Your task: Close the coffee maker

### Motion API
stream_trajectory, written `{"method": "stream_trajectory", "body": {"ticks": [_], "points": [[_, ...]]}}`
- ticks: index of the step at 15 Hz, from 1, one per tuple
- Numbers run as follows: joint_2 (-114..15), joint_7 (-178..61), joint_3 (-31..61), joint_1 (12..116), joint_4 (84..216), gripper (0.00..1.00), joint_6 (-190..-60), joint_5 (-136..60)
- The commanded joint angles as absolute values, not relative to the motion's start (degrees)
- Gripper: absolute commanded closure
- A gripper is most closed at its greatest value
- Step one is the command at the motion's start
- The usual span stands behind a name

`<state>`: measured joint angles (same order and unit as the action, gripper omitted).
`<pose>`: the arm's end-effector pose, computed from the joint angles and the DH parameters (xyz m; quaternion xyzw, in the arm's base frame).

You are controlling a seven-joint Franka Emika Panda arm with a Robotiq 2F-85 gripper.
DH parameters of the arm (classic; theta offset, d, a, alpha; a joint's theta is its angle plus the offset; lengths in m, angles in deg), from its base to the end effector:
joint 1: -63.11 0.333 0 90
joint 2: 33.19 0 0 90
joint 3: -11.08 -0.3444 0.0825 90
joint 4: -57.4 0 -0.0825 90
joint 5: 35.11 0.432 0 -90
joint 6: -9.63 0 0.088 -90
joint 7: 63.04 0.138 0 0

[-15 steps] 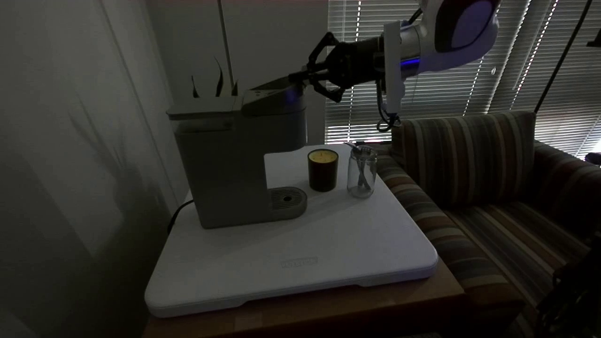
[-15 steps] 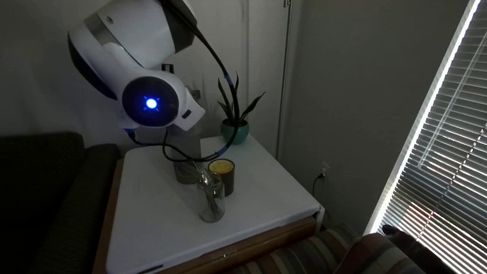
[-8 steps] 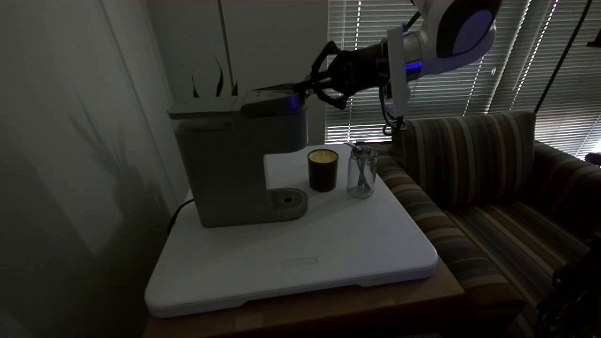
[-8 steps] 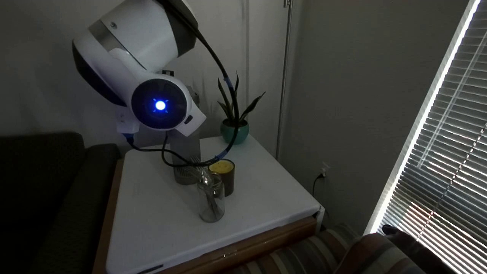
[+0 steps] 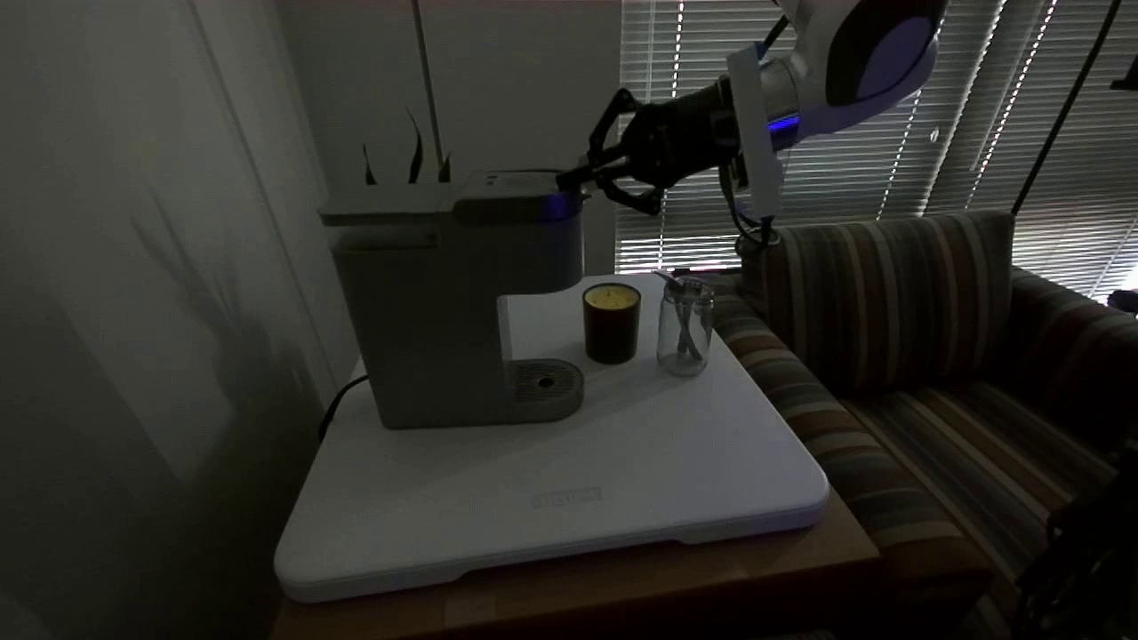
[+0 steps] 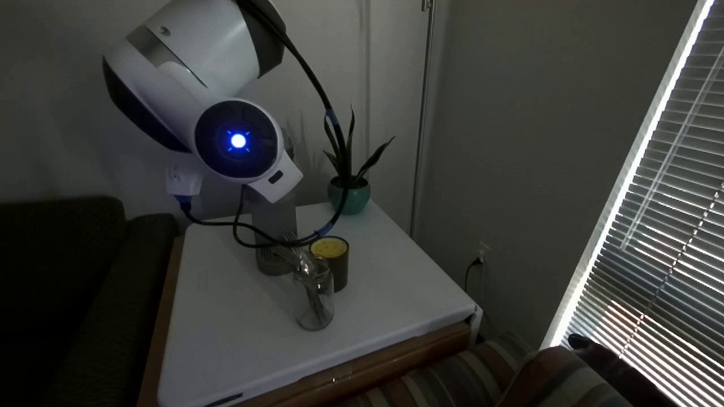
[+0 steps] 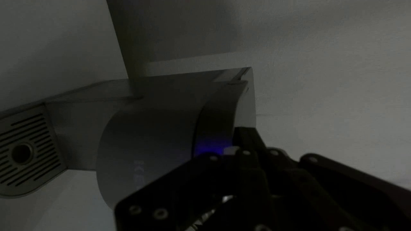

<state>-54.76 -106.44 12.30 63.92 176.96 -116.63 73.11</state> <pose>0.6492 0.0518 0.2308 -0.7484 0.3066 -0.1489 0.5690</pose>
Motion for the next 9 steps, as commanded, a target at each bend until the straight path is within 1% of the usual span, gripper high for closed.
{"method": "stream_trajectory", "body": {"ticks": [1, 5, 9], "points": [[-55.87, -104.19, 13.13, 65.96, 176.79, 1.0, -119.39, 67.41], [-52.73, -99.87, 13.21, 67.27, 175.16, 1.0, -125.32, 57.42], [-50.23, -88.18, 13.38, 70.58, 172.42, 1.0, -132.65, 39.68]]}}
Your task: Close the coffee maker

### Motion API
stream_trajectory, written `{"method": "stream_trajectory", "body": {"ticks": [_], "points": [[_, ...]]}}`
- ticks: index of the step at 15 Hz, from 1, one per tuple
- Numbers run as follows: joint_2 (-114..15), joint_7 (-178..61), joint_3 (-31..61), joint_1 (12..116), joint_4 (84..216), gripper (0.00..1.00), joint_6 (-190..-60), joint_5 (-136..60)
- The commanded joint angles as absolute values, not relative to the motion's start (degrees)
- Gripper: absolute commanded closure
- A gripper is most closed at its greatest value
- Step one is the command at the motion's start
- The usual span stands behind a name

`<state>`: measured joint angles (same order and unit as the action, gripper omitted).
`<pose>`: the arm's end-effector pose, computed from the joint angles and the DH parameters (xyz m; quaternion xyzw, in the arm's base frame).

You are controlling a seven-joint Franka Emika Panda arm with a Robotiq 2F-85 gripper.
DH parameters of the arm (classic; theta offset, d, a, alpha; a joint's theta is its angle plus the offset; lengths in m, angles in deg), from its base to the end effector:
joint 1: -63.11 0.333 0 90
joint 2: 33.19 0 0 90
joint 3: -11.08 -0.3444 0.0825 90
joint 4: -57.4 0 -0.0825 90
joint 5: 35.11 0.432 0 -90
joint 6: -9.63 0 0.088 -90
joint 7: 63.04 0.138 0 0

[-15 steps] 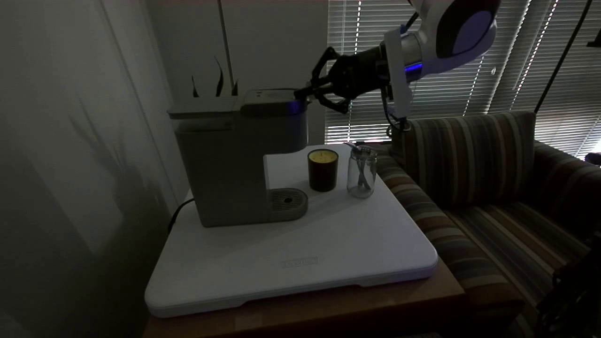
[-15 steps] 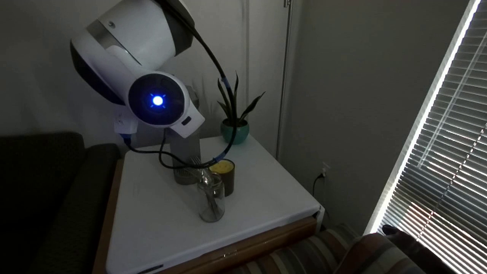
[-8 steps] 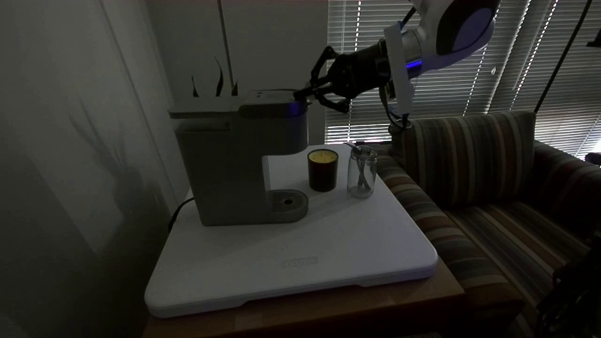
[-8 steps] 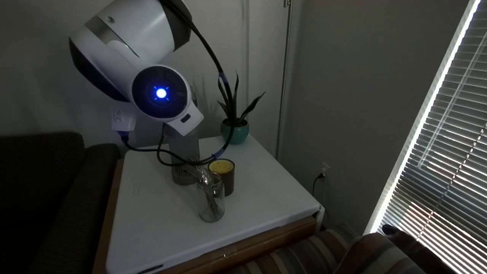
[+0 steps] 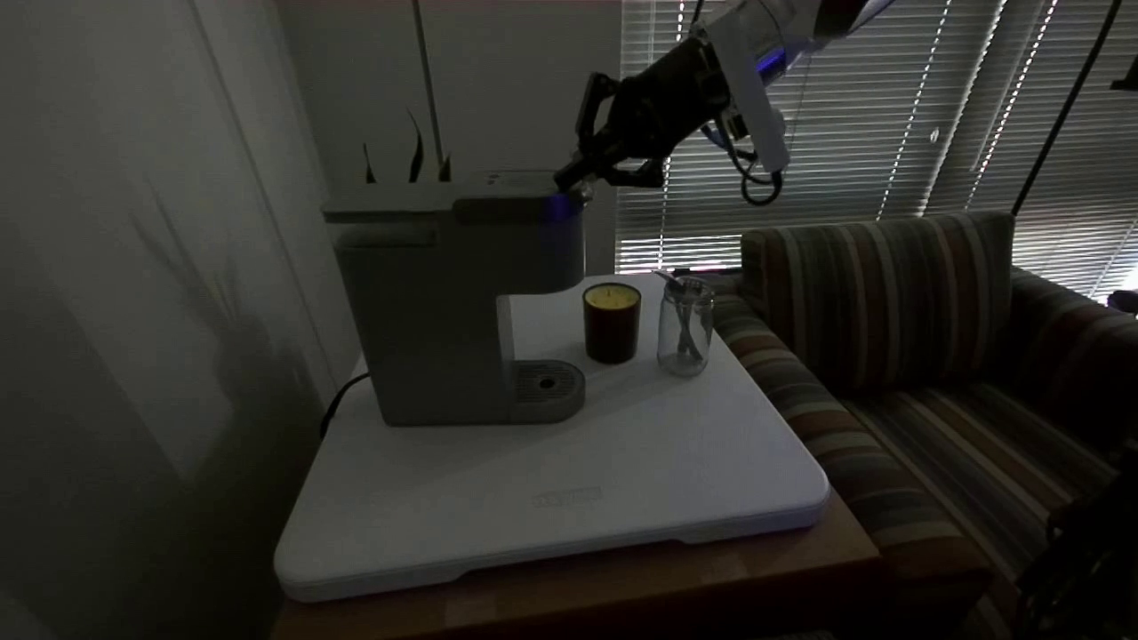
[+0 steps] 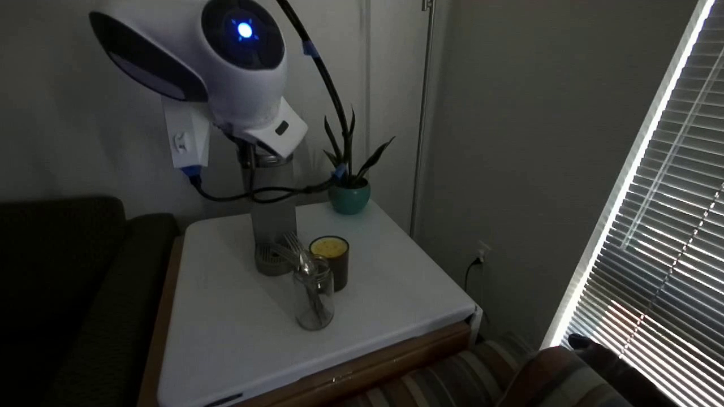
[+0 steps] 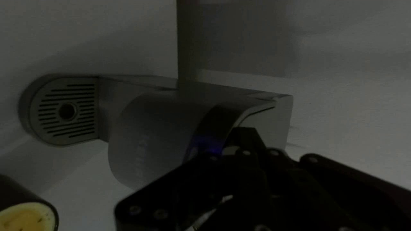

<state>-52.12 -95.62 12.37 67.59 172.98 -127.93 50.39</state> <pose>0.6664 0.0657 0.2732 -0.8504 0.2384 -0.1392 0.4479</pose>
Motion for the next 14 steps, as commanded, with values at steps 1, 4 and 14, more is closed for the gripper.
{"method": "stream_trajectory", "body": {"ticks": [1, 4, 14], "points": [[-49.57, -84.86, 13.44, 71.4, 172.29, 1.0, -133.89, 34.36], [-47.8, -74.74, 20.02, 79.13, 171.48, 1.0, -134.23, 18.31], [-46.78, -48.31, 41.03, 99.08, 159.48, 1.0, -121.84, -34.1]]}}
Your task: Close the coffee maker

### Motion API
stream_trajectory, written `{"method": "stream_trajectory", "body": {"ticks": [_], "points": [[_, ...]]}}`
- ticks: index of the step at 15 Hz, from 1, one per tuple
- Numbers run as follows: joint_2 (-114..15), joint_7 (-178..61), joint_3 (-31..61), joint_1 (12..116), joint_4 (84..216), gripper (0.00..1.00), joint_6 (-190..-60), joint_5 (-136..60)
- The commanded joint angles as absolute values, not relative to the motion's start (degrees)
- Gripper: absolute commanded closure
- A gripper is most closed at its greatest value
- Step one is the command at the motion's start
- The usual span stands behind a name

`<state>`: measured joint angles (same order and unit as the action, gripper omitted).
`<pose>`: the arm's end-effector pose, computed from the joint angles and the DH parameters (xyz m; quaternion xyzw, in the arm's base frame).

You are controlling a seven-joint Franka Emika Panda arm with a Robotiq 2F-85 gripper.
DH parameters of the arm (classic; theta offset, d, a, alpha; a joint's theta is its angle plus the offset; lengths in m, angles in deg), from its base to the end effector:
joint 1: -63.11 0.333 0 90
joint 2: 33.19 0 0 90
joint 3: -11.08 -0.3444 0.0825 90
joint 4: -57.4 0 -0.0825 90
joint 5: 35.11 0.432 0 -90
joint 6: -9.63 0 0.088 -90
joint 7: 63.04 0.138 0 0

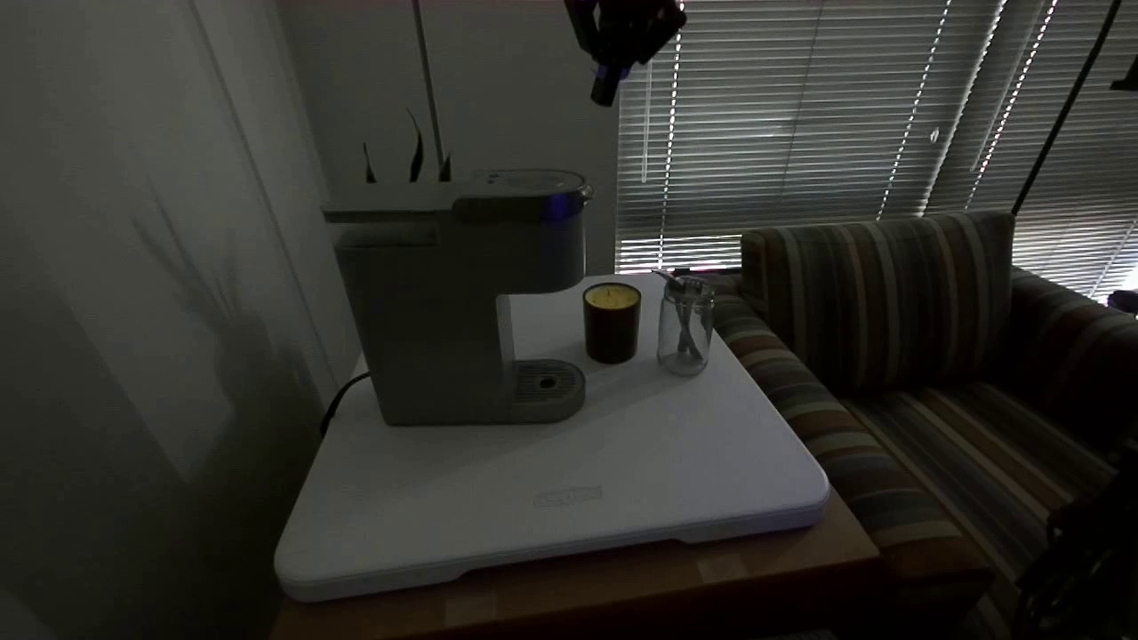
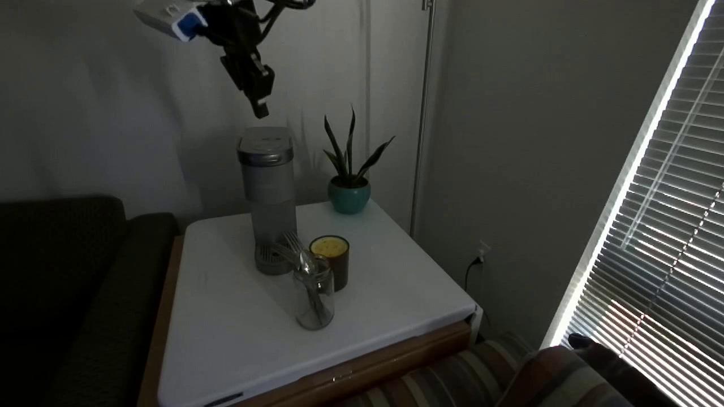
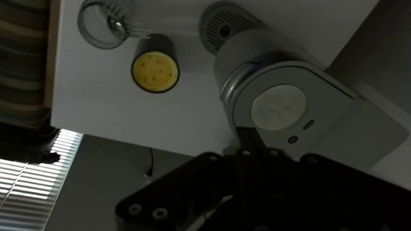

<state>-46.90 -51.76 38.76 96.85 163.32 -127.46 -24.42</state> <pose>0.6950 0.0972 0.4189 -0.9819 0.0867 -0.1619 0.0455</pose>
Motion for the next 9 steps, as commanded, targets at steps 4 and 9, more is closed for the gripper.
{"method": "stream_trajectory", "body": {"ticks": [4, 9], "points": [[-43.83, -48.0, 22.19, 84.07, 154.72, 1.0, -112.17, -41.74], [-42.81, -47.41, 14.26, 77.82, 148.27, 1.0, -101.19, -43.98]]}}
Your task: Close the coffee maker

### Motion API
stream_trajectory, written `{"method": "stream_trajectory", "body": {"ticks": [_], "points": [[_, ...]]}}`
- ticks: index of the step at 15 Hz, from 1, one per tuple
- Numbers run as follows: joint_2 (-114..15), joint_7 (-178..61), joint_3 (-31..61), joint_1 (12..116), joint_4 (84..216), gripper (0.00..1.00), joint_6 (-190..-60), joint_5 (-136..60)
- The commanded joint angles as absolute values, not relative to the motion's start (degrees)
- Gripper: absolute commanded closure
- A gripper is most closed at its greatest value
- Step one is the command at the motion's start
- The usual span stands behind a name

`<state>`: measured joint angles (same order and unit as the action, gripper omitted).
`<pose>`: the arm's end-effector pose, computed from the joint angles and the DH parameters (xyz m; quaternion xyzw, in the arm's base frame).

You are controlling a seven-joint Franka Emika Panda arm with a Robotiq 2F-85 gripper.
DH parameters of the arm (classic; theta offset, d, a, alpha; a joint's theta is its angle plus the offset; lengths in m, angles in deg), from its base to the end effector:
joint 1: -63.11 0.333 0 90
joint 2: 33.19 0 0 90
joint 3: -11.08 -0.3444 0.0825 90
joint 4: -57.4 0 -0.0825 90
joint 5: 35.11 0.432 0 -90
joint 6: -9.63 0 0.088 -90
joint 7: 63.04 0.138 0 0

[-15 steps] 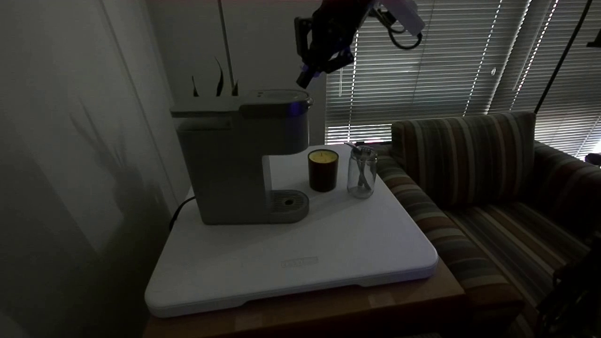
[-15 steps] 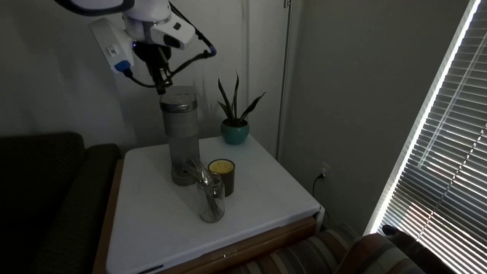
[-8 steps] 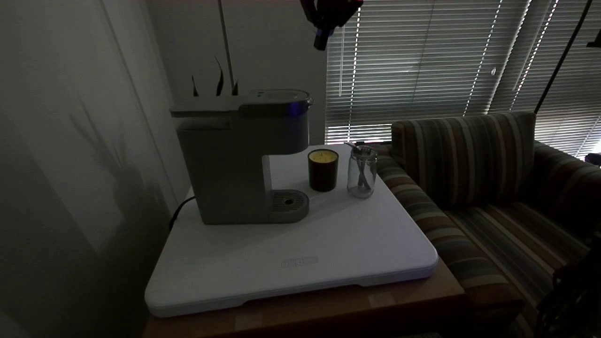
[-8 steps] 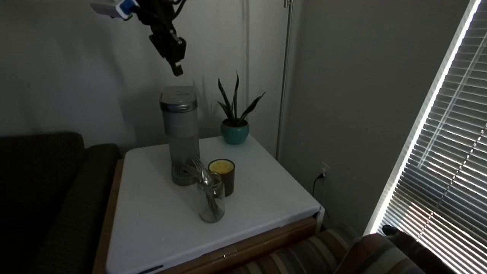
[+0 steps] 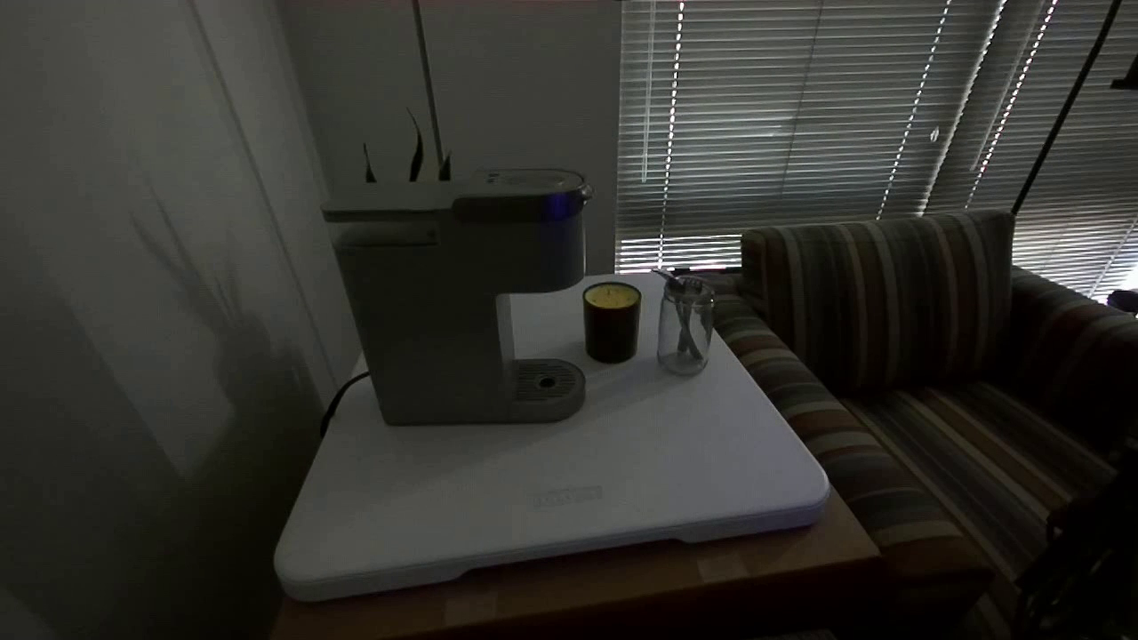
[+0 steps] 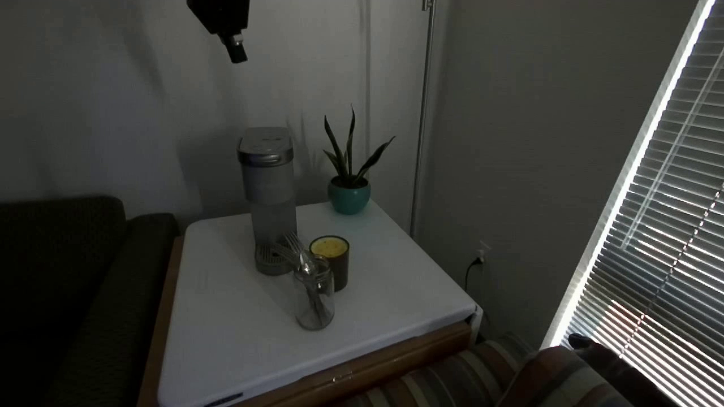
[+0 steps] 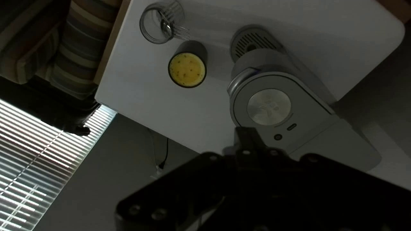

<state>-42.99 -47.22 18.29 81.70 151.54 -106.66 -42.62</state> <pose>0.6820 0.1313 0.5202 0.9915 -0.0139 0.1217 0.0446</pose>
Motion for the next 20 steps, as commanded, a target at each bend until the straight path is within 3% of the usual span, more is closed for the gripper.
{"method": "stream_trajectory", "body": {"ticks": [1, 3, 4, 5, 6, 10, 12, 13, 14, 16, 20], "points": [[-42.81, -47.31, 13.41, 77.07, 147.35, 1.0, -99.72, -44.15], [-42.98, -47.1, 12.16, 75.81, 145.89, 0.97, -97.42, -44.17], [-43.09, -46.88, 11.74, 75.27, 145.47, 0.73, -96.81, -44.01], [-43.13, -46.68, 11.43, 74.81, 145.34, 0.71, -96.61, -43.85], [-42.54, -46.92, 10.79, 74.71, 146.54, 0.93, -98.41, -43.58], [-42.63, -46.92, 10.54, 74.17, 146.25, 0.71, -97.93, -43.53], [-42.64, -46.91, 10.51, 74.17, 146.24, 0.71, -97.91, -43.53], [-42.64, -46.91, 10.51, 74.17, 146.24, 0.93, -97.9, -43.53], [-42.5, -47.69, 10.31, 74.14, 146.59, 0.49, -98.32, -43.44], [-42.5, -47.49, 9.76, 74.03, 146.69, 0.52, -98.51, -43.51], [-42.81, -47.8, 9.06, 73.88, 146.11, 0.27, -98.2, -43.67]]}}
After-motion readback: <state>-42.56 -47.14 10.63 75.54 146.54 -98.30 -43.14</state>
